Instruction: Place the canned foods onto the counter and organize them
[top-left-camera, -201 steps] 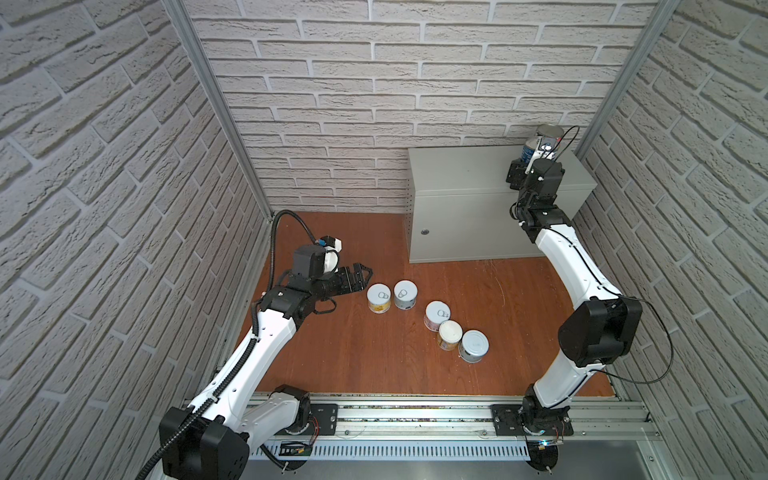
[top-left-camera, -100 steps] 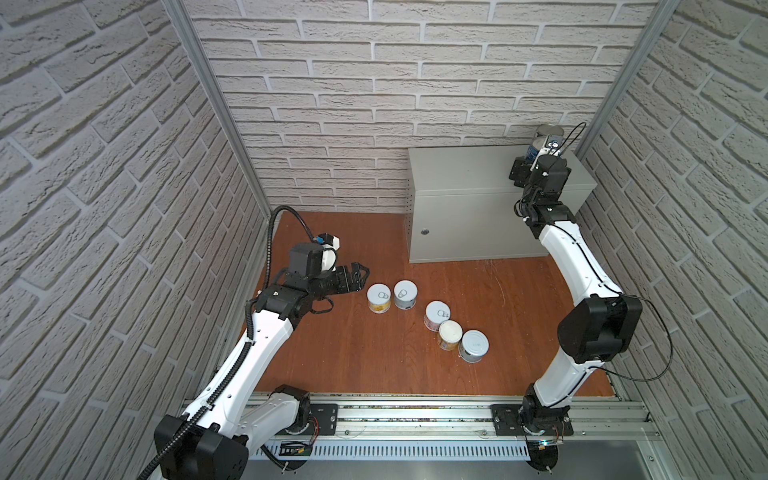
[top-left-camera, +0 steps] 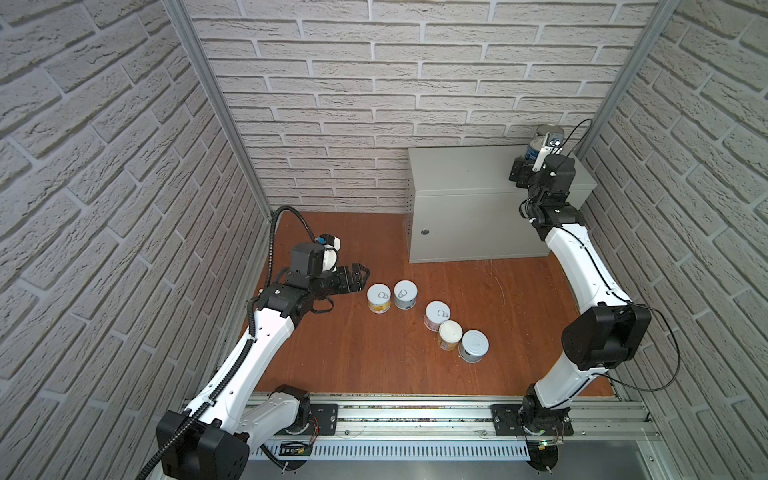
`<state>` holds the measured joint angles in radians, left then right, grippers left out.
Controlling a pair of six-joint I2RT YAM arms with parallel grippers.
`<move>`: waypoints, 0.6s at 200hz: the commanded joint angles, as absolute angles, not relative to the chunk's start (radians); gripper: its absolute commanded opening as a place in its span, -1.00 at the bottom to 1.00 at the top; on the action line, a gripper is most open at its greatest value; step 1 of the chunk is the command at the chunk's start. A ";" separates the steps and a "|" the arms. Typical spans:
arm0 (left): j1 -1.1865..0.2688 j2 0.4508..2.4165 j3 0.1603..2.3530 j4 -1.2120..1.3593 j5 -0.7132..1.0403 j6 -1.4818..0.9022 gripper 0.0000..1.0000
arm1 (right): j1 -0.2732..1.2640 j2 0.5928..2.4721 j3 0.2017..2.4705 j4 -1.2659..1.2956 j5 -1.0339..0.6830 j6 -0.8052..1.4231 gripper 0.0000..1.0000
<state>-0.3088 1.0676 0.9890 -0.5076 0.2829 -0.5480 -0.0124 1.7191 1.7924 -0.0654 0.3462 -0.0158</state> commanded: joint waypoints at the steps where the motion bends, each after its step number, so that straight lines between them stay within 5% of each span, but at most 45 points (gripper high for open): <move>1: -0.307 1.076 0.987 -0.458 0.252 -0.525 0.97 | -0.012 1.699 1.875 -0.141 0.258 -0.053 0.96; 120: -0.307 1.135 0.977 -0.401 0.325 -0.568 0.97 | -0.016 1.582 1.768 -0.101 0.217 0.000 0.99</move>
